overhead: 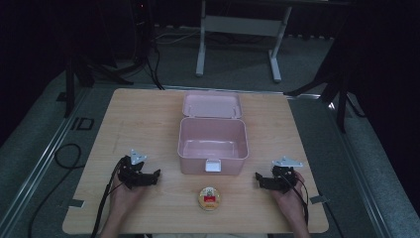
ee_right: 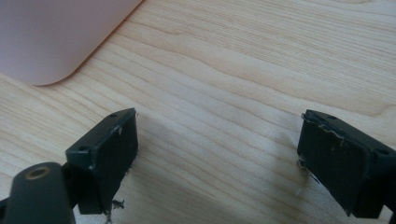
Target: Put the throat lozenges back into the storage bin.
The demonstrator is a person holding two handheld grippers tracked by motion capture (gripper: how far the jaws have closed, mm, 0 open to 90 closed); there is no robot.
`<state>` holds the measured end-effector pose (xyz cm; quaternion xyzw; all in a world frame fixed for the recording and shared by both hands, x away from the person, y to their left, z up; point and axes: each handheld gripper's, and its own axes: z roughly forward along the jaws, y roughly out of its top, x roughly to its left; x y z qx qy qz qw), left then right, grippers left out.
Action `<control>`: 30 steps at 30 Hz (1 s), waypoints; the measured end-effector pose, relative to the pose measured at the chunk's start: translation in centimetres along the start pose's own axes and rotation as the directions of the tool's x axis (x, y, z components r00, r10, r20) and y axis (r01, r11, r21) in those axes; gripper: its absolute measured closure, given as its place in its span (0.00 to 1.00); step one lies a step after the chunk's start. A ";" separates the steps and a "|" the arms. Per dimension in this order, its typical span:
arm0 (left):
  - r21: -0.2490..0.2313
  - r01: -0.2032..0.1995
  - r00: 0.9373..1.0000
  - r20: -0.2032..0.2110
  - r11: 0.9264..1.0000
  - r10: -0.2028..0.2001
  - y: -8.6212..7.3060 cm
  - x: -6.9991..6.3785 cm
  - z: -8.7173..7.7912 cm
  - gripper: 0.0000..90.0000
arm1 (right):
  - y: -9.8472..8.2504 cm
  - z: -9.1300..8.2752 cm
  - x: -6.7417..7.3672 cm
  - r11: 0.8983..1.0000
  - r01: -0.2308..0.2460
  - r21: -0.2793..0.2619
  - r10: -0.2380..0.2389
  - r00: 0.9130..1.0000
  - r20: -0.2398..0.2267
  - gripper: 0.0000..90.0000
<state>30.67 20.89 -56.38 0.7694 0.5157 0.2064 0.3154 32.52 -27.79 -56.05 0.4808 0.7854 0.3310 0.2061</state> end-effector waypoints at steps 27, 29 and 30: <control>-0.039 -0.073 0.990 0.118 0.997 0.077 0.3 -1.2 -1.7 0.58 | -0.1 -0.1 -0.1 1.000 0.013 -0.004 -0.013 1.000 -0.010 0.15; -0.042 -0.101 0.981 0.160 0.994 0.107 0.3 -1.9 -2.0 0.61 | -0.1 -0.1 -0.1 1.000 0.014 -0.004 -0.014 1.000 -0.011 0.15; -0.043 -0.122 0.976 0.175 0.992 0.128 0.4 -2.3 -2.2 0.63 | -0.1 -0.1 -0.1 1.000 0.014 -0.004 -0.014 1.000 -0.011 0.15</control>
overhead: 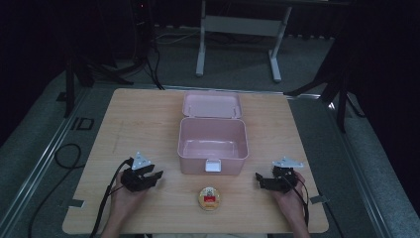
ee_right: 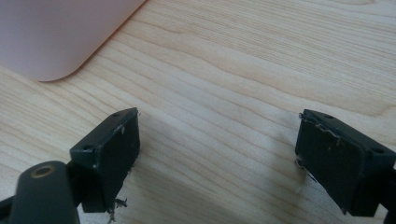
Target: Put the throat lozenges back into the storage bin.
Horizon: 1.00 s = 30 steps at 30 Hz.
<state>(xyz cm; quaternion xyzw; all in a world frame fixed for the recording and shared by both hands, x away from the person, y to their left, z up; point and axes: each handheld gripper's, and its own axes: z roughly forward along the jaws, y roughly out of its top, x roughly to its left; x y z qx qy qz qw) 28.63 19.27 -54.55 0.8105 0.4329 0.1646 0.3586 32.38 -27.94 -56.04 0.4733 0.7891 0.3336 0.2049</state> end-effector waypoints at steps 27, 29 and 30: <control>0.032 -0.394 0.880 0.301 0.918 0.367 5.0 -11.5 1.9 0.37 | -0.1 -0.1 0.0 1.000 0.002 0.000 -0.002 1.000 -0.006 0.16; 0.029 -0.404 0.873 0.310 0.914 0.376 5.4 -11.5 1.7 0.34 | -0.1 -0.1 0.0 1.000 0.001 0.000 -0.001 1.000 -0.007 0.16; 0.029 -0.404 0.873 0.310 0.914 0.376 5.4 -11.5 1.7 0.34 | -0.1 -0.1 0.0 1.000 0.001 0.000 -0.001 1.000 -0.007 0.16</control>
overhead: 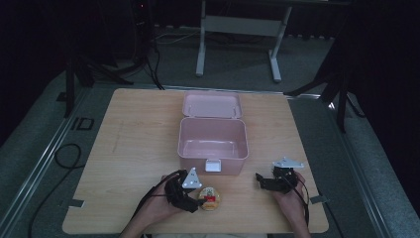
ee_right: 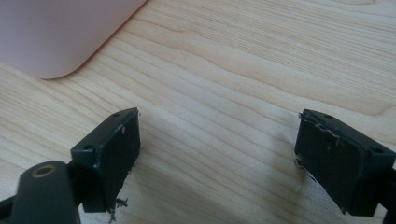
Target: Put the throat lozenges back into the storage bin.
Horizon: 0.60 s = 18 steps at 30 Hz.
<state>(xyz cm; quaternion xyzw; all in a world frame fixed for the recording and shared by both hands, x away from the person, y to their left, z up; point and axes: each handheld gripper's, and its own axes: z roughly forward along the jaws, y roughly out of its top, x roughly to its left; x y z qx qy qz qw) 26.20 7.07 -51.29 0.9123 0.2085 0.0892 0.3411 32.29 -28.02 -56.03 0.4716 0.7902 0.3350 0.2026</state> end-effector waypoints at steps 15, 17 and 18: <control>0.046 -0.067 0.998 0.005 0.997 0.067 2.0 0.0 -0.4 0.35 | 0.0 0.0 0.0 1.000 0.000 0.000 0.000 1.000 0.000 0.16; 0.057 -0.079 0.997 0.009 0.995 0.079 2.2 0.0 -0.3 0.35 | 0.0 0.0 0.0 1.000 0.000 0.000 0.000 1.000 0.000 0.16; 0.061 -0.084 0.996 0.014 0.995 0.083 2.3 -0.1 -0.3 0.35 | 0.0 0.0 0.0 1.000 0.000 0.000 0.000 1.000 0.000 0.16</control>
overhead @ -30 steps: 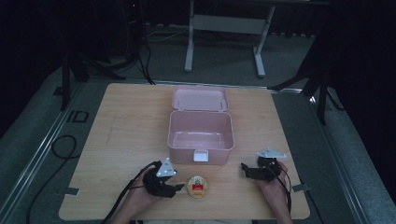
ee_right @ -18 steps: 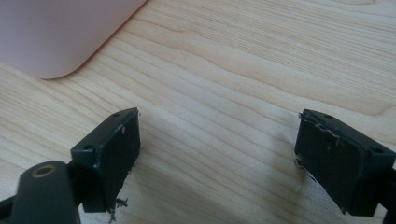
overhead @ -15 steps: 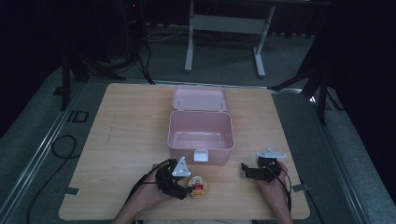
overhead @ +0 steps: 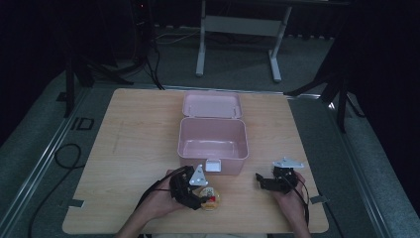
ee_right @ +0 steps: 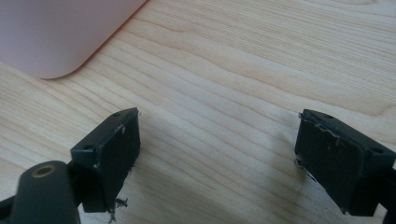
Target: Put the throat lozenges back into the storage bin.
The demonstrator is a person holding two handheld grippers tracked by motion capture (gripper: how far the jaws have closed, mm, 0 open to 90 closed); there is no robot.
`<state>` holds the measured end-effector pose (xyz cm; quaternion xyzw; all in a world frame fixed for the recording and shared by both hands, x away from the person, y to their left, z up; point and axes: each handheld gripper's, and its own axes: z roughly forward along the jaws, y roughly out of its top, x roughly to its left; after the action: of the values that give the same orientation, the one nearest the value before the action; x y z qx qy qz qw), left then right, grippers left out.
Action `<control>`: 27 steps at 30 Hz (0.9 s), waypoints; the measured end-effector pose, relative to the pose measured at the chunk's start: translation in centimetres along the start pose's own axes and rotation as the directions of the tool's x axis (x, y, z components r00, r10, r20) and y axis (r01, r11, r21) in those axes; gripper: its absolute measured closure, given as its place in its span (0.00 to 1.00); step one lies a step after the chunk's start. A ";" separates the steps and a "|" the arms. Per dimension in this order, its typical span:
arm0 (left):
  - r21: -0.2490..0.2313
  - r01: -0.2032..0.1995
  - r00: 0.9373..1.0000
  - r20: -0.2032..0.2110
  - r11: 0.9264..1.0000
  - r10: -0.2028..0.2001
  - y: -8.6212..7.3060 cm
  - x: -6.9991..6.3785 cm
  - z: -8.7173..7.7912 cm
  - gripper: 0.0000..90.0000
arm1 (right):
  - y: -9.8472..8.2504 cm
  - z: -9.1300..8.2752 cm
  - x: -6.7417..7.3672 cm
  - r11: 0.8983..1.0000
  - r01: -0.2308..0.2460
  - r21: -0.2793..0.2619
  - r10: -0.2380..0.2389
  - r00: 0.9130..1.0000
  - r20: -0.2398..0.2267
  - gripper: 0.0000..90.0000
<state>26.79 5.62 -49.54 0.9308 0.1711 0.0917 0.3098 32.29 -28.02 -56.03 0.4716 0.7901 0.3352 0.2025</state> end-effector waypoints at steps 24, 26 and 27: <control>0.127 -0.118 0.992 0.052 0.985 0.112 2.3 -0.3 0.9 0.30 | 0.0 0.0 0.0 1.000 0.001 -0.001 -0.001 1.000 0.000 0.16; 0.134 -0.117 0.992 0.053 0.984 0.111 2.4 -0.3 1.0 0.29 | 0.0 0.0 0.0 1.000 0.001 -0.001 -0.001 1.000 0.000 0.16; 0.141 -0.121 0.992 0.059 0.983 0.114 2.5 -0.3 1.1 0.29 | 0.0 0.0 0.0 1.000 0.001 -0.001 -0.001 1.000 0.000 0.16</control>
<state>27.52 3.05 -48.91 0.9613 0.1140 0.0733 0.2398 32.28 -28.03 -56.04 0.4713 0.7900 0.3355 0.2029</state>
